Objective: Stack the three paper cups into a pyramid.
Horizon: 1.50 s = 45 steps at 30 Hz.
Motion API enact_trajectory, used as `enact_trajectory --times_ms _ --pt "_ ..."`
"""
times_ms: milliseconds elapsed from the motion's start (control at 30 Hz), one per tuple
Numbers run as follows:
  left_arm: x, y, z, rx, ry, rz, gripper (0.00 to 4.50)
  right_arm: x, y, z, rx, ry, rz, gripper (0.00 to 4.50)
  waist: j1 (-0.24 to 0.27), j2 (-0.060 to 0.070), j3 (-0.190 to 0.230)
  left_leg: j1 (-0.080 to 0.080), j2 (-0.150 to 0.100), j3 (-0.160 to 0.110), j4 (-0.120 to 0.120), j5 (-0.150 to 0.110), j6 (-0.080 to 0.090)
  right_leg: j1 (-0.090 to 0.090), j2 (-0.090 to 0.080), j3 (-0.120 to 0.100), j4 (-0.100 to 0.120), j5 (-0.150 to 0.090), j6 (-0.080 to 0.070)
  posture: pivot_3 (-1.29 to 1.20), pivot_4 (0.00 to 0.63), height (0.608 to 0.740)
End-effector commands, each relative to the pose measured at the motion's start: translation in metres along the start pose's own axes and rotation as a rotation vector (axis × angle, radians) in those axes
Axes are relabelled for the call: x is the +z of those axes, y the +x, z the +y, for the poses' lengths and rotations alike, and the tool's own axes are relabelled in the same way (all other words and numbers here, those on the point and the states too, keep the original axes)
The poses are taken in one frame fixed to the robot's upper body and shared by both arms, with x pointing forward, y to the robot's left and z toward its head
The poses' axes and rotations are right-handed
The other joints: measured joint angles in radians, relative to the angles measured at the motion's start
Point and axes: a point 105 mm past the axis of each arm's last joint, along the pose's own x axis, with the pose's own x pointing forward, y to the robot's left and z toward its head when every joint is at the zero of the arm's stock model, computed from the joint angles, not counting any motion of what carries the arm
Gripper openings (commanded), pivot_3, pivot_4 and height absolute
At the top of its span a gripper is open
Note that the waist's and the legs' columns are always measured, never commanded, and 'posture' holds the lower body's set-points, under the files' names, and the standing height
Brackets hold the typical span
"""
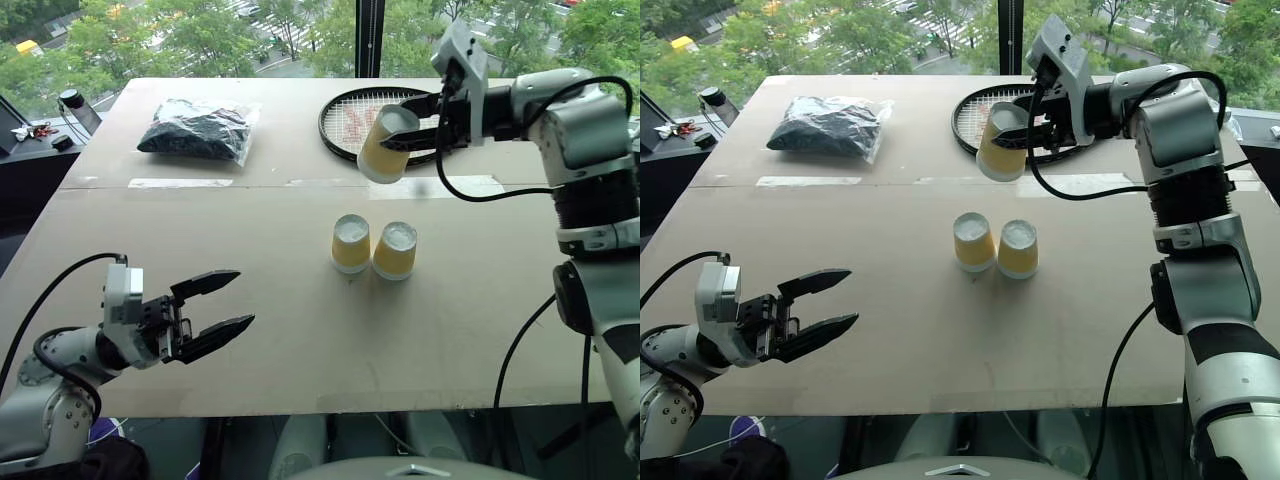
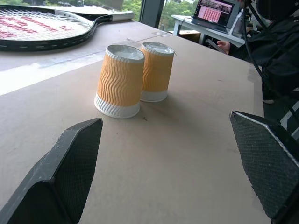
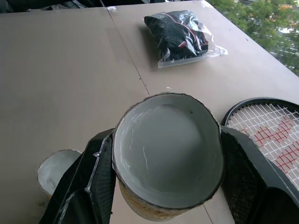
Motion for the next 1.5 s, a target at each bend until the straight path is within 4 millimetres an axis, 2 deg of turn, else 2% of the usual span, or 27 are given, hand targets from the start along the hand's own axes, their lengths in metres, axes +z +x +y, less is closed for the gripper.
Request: enact_trajectory --times_ms 33,167,267,400,533,833,1000,1100,1233,1500 --pt "0.004 0.002 0.001 -0.019 -0.002 -0.013 4.50 0.015 -0.009 0.030 0.082 -0.042 -0.015 2.32 -0.006 0.000 0.000 -0.002 0.000 0.001 0.000 0.001 -0.001 -0.002 0.000 0.000 0.000 0.000 0.000 0.00 0.150 0.740" --pt "0.005 0.004 0.005 -0.037 0.001 -0.012 4.50 0.007 0.000 0.059 0.147 -0.054 0.001 2.32 -0.004 0.000 0.000 -0.002 0.000 0.001 0.000 0.000 0.000 -0.005 0.000 0.001 0.005 0.000 0.000 0.00 0.150 0.740" --pt "0.007 0.004 0.005 -0.049 -0.002 -0.015 4.50 0.003 0.005 0.066 0.146 -0.053 0.003 2.32 -0.004 0.000 0.000 -0.002 0.000 0.002 0.002 0.000 0.000 -0.006 0.000 0.001 0.007 0.000 0.000 0.00 0.150 0.740" --pt "0.018 -0.003 0.003 -0.077 0.005 -0.042 4.50 -0.001 0.009 0.072 0.154 -0.048 0.013 2.32 0.001 -0.001 0.000 -0.003 0.000 0.002 0.003 0.000 0.000 -0.005 0.000 0.001 0.008 0.000 0.000 0.00 0.150 0.740" --pt "0.033 -0.009 0.010 -0.047 0.019 -0.094 4.50 -0.007 0.012 0.072 0.141 -0.061 0.036 2.32 0.001 -0.001 0.000 -0.002 0.000 0.001 0.004 0.000 0.000 -0.005 0.000 0.000 0.008 0.000 0.000 0.00 0.150 0.740" --pt "0.044 -0.011 0.012 -0.012 0.053 -0.154 4.50 -0.014 0.015 0.068 0.135 -0.067 0.070 2.32 -0.002 -0.001 -0.001 -0.002 0.000 0.002 0.004 0.002 -0.003 -0.005 0.001 0.000 0.009 0.000 0.000 0.00 0.150 0.740" --pt "0.043 -0.014 0.014 0.039 0.085 -0.219 4.50 -0.016 0.016 0.066 0.138 -0.065 0.078 2.32 -0.001 -0.002 -0.001 -0.002 0.000 0.002 0.005 0.002 -0.003 -0.005 0.001 0.000 0.010 0.000 0.000 0.00 0.150 0.740" --pt "0.048 -0.020 0.010 0.002 0.065 -0.284 4.50 -0.018 0.017 0.065 0.136 -0.063 0.082 2.32 -0.001 -0.002 -0.001 -0.002 0.000 0.002 0.005 0.002 -0.003 -0.005 0.001 0.000 0.010 0.000 0.000 0.00 0.150 0.740" --pt "0.049 -0.028 0.007 -0.062 -0.026 -0.271 4.50 -0.018 0.017 0.063 0.134 -0.065 0.087 2.32 -0.002 -0.002 -0.001 -0.002 0.000 0.002 0.005 0.002 -0.003 -0.005 0.001 0.000 0.012 0.000 0.000 0.00 0.150 0.740" --pt "0.048 -0.032 0.005 -0.074 -0.029 -0.274 4.50 -0.019 0.017 0.063 0.138 -0.078 0.105 2.32 -0.002 -0.002 -0.001 -0.002 0.000 0.002 0.007 0.002 -0.003 -0.005 0.001 0.000 0.013 0.000 0.000 0.00 0.150 0.740"
